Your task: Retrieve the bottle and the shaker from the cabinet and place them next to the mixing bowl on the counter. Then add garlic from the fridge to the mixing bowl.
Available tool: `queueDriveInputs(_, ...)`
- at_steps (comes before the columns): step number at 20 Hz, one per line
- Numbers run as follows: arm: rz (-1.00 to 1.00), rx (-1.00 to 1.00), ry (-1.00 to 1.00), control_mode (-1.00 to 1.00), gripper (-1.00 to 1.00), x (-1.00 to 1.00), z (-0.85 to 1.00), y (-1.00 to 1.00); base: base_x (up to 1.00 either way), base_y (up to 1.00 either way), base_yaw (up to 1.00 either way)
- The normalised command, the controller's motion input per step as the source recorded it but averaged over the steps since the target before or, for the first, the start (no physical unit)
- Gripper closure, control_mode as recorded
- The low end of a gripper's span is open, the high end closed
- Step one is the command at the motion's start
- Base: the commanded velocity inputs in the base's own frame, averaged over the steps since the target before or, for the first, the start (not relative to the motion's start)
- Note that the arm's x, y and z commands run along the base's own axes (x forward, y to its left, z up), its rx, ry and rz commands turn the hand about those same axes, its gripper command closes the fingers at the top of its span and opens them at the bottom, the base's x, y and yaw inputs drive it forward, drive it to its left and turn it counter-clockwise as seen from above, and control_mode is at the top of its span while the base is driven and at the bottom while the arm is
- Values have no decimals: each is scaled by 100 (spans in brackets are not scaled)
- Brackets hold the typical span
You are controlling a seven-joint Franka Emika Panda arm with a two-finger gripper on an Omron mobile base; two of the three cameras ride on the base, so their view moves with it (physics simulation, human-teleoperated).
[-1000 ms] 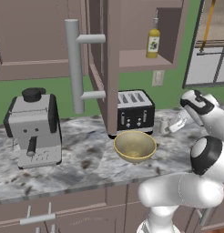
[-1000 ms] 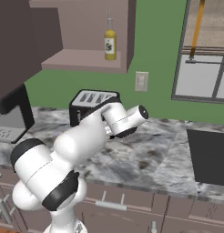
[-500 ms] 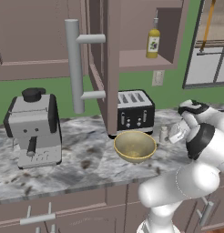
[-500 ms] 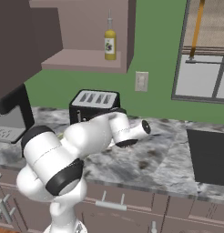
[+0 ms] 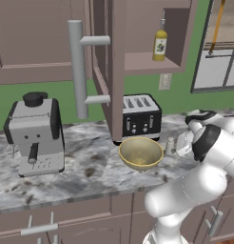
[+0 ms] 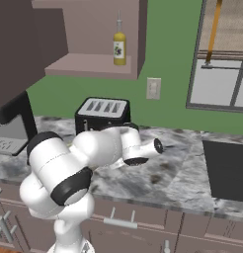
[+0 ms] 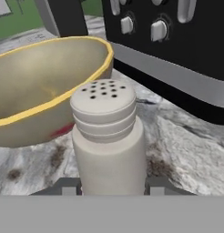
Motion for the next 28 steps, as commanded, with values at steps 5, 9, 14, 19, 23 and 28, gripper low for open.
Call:
queueDriveInputs(5,7,0,-4,-100,100,0,0,0,0,0,0)
queueDriveInputs(9,3,0,-8,-100,100,1,0,5,0,0,0)
queueDriveInputs(14,0,0,-9,-100,100,9,0,4,0,0,0)
queueDriveInputs(19,0,0,-5,-100,100,1,-1,5,0,0,0)
queueDriveInputs(23,0,0,0,-100,100,0,-12,4,0,0,0)
queueDriveInputs(28,0,-2,0,-100,100,0,-29,0,0,0,0)
